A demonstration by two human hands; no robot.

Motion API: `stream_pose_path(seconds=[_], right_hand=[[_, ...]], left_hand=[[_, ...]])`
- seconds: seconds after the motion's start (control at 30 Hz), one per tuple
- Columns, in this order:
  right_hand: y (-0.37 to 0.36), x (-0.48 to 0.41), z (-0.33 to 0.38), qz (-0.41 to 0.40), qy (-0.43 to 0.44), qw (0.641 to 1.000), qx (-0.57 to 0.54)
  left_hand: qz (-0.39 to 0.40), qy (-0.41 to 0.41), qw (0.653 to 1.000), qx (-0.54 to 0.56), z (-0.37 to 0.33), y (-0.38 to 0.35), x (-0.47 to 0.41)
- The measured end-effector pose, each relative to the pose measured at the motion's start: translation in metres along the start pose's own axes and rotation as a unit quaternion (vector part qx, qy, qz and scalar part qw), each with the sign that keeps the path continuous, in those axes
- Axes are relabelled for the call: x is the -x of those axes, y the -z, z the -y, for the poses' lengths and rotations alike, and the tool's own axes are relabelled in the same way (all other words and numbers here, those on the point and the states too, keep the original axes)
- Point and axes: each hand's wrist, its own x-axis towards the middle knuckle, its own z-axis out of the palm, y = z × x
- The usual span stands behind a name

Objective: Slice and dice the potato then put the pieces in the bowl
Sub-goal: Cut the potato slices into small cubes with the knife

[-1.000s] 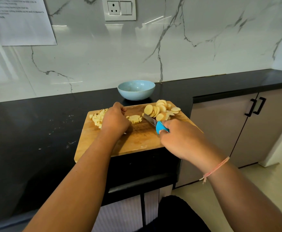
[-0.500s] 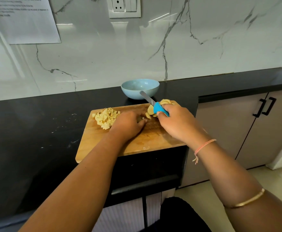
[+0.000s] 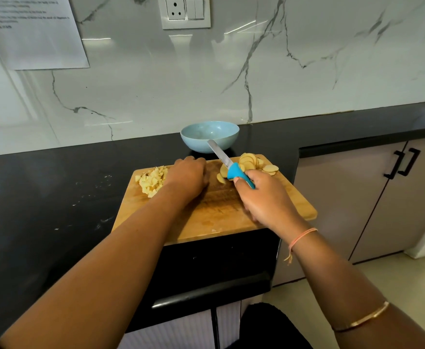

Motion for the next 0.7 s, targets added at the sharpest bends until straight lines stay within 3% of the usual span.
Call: stream_pose_path(seconds=[0.23, 0.4, 0.5, 0.7], right_hand=[[0.000, 0.000, -0.003, -0.007, 0.003, 0.999, -0.036], [-0.001, -0.001, -0.005, -0.006, -0.001, 0.998, -0.062], [-0.001, -0.001, -0.006, -0.009, -0.002, 0.998, -0.069], [-0.002, -0.001, -0.006, -0.011, 0.000, 0.997, -0.073]], left_hand=[[-0.035, 0.077, 0.991, -0.108, 0.010, 0.008, -0.004], [-0.069, 0.103, 0.992, 0.031, 0.021, 0.011, -0.003], [-0.074, 0.095, 0.992, 0.045, 0.021, 0.016, 0.002], [-0.070, 0.025, 0.994, -0.082, 0.004, 0.012, 0.027]])
